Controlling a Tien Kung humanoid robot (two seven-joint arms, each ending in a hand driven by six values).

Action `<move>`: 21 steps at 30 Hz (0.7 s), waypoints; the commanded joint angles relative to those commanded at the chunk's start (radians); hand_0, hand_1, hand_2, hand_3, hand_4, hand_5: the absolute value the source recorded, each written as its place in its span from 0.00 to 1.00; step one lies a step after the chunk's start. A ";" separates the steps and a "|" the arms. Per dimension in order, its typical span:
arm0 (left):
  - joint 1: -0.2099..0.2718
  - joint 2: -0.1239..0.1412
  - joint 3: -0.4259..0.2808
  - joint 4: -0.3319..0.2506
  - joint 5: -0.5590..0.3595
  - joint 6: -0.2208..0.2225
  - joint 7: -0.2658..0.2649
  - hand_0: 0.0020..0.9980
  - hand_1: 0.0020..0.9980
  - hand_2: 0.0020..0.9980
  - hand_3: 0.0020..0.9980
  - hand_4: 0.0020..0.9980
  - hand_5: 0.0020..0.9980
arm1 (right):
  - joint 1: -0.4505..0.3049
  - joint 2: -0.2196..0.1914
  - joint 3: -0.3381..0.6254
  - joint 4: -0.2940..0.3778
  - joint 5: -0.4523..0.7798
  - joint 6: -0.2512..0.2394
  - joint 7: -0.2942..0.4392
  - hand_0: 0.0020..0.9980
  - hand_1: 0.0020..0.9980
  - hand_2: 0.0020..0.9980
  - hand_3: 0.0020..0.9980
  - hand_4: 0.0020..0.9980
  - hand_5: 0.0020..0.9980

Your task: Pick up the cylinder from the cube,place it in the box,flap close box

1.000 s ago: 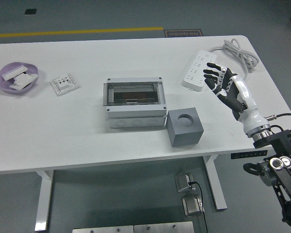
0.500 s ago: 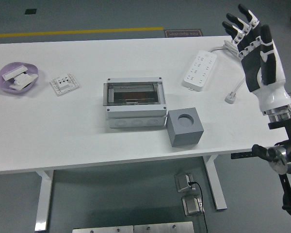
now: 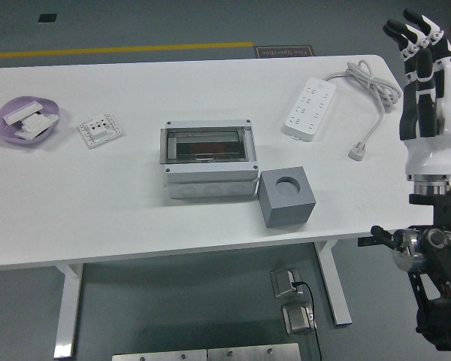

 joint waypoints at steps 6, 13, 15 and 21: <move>0.002 -0.003 -0.018 0.000 0.017 0.002 0.000 0.63 0.64 0.61 0.62 0.66 0.24 | 0.011 0.026 -0.031 -0.119 -0.023 -0.034 0.097 0.72 0.61 0.64 0.61 0.81 0.37; 0.000 -0.005 -0.024 0.000 0.027 0.000 0.003 0.63 0.64 0.61 0.63 0.67 0.24 | 0.026 0.029 -0.069 -0.219 0.054 -0.060 0.125 0.72 0.61 0.63 0.63 0.79 0.48; -0.002 -0.005 -0.028 0.000 0.032 -0.001 0.006 0.63 0.64 0.61 0.63 0.67 0.24 | 0.030 0.028 -0.075 -0.243 0.076 -0.068 0.125 0.72 0.61 0.63 0.63 0.79 0.48; -0.006 -0.002 -0.053 0.000 0.056 -0.003 0.014 0.63 0.64 0.61 0.63 0.66 0.24 | 0.029 0.031 -0.080 -0.307 0.113 -0.075 0.125 0.71 0.58 0.58 0.57 0.78 0.49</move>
